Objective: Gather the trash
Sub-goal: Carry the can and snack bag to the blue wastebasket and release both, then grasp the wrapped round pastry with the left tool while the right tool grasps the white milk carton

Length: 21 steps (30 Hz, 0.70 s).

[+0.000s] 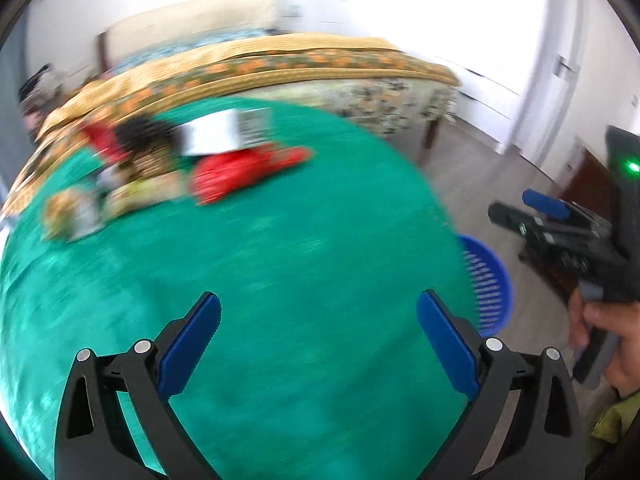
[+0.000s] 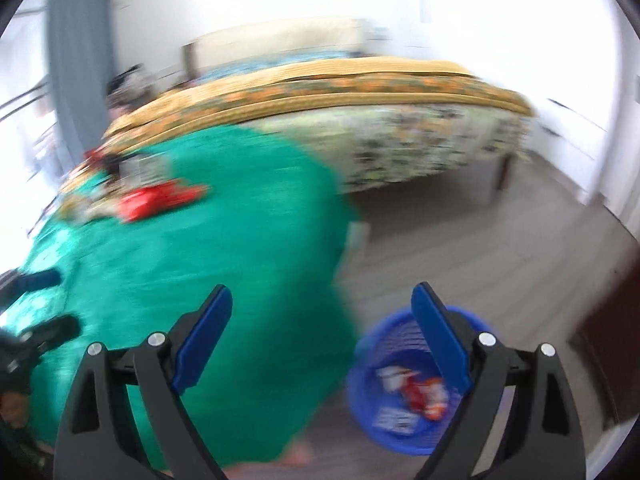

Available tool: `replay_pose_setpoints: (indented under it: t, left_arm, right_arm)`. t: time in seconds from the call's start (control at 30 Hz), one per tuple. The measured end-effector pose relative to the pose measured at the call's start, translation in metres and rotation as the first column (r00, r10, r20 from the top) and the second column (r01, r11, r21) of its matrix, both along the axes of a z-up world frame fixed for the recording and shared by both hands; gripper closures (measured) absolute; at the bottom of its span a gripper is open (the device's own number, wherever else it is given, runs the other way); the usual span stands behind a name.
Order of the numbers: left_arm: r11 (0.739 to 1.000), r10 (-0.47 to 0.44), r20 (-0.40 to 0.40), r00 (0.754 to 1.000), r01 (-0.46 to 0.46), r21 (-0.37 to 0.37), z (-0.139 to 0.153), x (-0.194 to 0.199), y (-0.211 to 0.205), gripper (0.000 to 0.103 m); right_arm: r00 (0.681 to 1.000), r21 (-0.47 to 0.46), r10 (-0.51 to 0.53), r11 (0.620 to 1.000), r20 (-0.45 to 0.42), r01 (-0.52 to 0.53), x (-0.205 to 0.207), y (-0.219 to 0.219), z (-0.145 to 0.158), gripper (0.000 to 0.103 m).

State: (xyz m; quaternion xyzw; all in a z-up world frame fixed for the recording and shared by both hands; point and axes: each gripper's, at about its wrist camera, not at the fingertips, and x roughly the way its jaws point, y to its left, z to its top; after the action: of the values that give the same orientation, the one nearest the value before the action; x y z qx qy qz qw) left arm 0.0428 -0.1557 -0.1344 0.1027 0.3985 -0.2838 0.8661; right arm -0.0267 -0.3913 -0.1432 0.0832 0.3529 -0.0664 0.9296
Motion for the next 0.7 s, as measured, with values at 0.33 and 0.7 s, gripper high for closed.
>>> replay_pose_setpoints:
  t: [0.33, 0.7]
  left_arm:
    - [0.952, 0.304, -0.009, 0.953, -0.303, 0.043, -0.005, 0.053, 0.141, 0.006]
    - [0.917, 0.389, 0.110, 0.915, -0.396, 0.051, 0.035, 0.120, 0.149, 0.006]
  right_arm:
    - [0.931, -0.015, 0.342, 0.938, -0.127, -0.347, 0.074, 0.170, -0.016, 0.014]
    - [0.912, -0.029, 0.359, 0.928, -0.197, -0.371, 0.106, 0.199, -0.036, 0.009]
